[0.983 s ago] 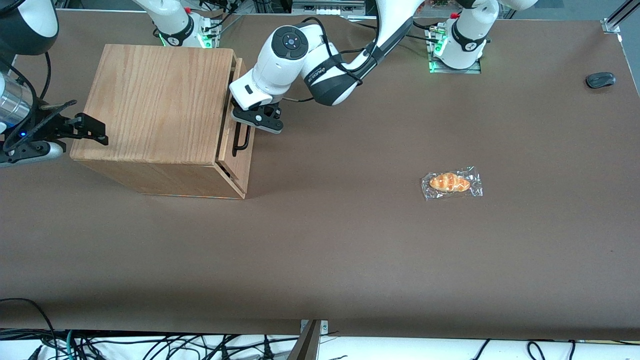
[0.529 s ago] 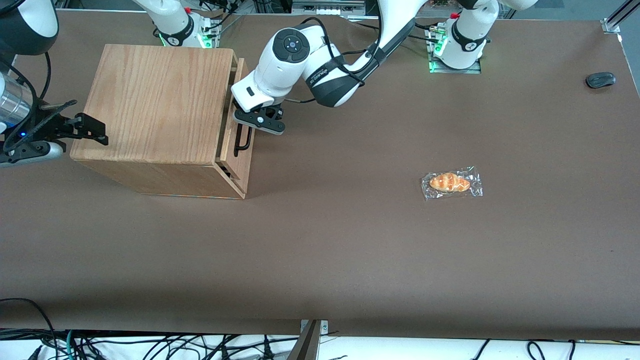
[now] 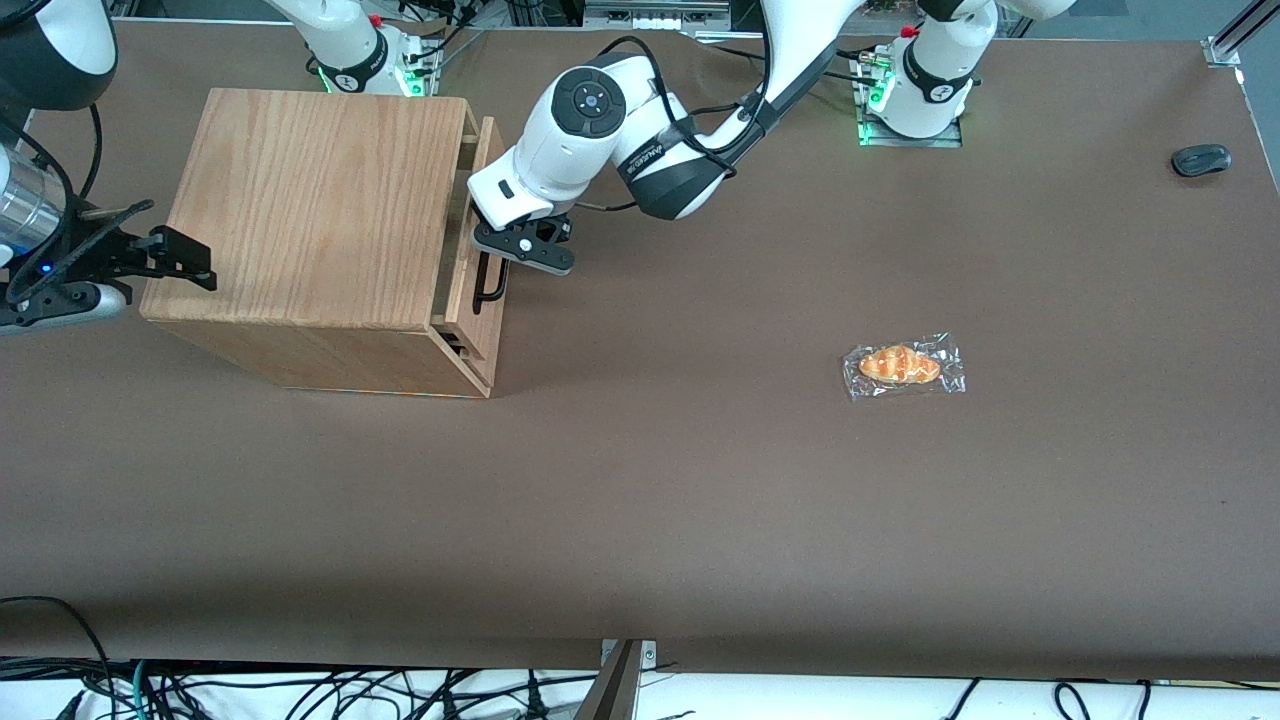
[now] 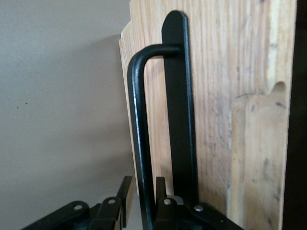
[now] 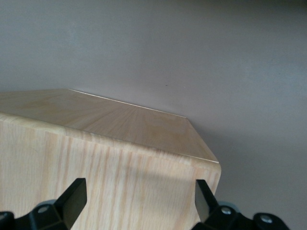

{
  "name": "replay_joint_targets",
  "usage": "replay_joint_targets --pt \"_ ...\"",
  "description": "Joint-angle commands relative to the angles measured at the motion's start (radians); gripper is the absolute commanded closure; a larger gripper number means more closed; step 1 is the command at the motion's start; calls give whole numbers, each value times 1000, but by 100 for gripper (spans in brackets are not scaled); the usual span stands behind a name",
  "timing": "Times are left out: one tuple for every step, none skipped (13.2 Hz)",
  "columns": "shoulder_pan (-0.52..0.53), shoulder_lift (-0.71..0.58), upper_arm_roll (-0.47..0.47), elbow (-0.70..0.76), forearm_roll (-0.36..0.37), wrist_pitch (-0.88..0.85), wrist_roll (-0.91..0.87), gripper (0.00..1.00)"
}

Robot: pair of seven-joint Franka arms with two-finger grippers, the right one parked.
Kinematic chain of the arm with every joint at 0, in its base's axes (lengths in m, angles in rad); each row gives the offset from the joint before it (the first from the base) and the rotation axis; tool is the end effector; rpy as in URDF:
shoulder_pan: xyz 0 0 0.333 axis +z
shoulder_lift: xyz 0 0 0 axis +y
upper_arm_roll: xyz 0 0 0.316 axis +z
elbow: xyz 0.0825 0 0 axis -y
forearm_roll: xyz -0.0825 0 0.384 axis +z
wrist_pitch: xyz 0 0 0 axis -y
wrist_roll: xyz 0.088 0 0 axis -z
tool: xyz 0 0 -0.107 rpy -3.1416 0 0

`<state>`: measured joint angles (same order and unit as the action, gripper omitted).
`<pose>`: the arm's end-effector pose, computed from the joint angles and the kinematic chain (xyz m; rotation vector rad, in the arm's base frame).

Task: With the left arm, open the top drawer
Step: 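Pull the handle with the left gripper, sliding the drawer out of the cabinet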

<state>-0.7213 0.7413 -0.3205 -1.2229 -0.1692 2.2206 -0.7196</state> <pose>0.4455 -0.6305 0.3788 2.6900 -0.1711 -0.1196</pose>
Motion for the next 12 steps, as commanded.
replay_joint_targets --pt "62 -3 51 -1 57 -79 49 76" --pt "63 -3 51 -1 57 -79 49 76" --pt "66 -3 52 -1 57 -79 52 76" --pt "71 -3 51 -1 56 -81 69 76" --pt "77 -3 49 -3 56 -82 71 76" --pt "77 -3 49 -3 56 -82 71 76" --pt "80 -3 49 -3 56 -82 72 76" --pt "86 -3 47 -3 56 -84 72 76" --pt "86 -3 47 -3 56 -88 72 76" --pt "86 -3 47 -3 56 -88 72 76" --pt "88 -3 47 -3 56 -90 74 76" --pt "92 -5 47 -4 57 -91 74 76"
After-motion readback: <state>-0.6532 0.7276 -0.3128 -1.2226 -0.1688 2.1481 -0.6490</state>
